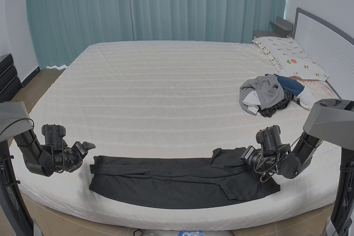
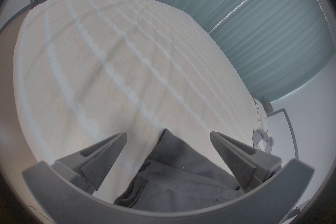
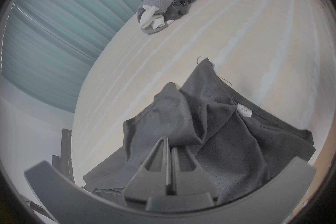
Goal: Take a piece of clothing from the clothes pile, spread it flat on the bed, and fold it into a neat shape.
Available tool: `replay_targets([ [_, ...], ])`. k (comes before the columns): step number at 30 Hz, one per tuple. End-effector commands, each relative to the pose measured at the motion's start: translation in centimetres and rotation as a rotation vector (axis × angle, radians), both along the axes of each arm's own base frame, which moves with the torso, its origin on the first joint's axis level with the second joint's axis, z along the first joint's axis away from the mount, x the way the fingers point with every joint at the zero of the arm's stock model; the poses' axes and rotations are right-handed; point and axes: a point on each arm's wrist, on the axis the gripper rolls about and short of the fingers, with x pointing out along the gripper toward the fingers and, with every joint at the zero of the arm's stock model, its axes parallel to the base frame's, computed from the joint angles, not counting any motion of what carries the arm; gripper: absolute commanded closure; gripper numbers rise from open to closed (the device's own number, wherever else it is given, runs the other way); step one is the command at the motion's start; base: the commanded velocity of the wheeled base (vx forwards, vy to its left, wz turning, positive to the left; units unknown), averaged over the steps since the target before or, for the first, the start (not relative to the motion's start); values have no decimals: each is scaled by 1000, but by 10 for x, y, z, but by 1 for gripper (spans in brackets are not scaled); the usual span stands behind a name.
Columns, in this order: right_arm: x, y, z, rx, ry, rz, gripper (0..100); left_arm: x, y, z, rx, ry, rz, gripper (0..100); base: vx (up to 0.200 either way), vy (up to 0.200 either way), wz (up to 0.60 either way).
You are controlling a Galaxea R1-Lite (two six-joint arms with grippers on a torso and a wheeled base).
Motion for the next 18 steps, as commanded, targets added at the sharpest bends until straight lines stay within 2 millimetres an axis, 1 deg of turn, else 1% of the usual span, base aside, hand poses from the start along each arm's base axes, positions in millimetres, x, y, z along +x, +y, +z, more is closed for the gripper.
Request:
replay_targets([
  [1, 1, -1, 12, 17, -36, -3, 100, -12, -6, 8, -8, -5, -57, 0, 0, 0, 0],
  [3, 1, -2, 13, 18, -39, -4, 100, -18, -14, 10, -21, 7, -98, 0, 0, 0, 0],
  [4, 1, -2, 13, 18, -39, -4, 100, -18, -14, 10, -21, 7, -98, 0, 0, 0, 0],
  [5, 1, -1, 12, 20, -37, -1, 100, -21, -23, 7, -14, 45, -136, 0, 0, 0, 0],
  [7, 1, -1, 13, 22, -39, 1, 100, -23, -29, 2, 2, 80, -163, 0, 0, 0, 0],
  [13, 1, -1, 13, 21, -39, 3, 100, -22, -33, 1, 11, 94, -178, 0, 0, 0, 0],
  [18, 0, -1, 11, 18, -37, 6, 100, -14, -31, -10, 71, 121, -115, 0, 0, 0, 0],
])
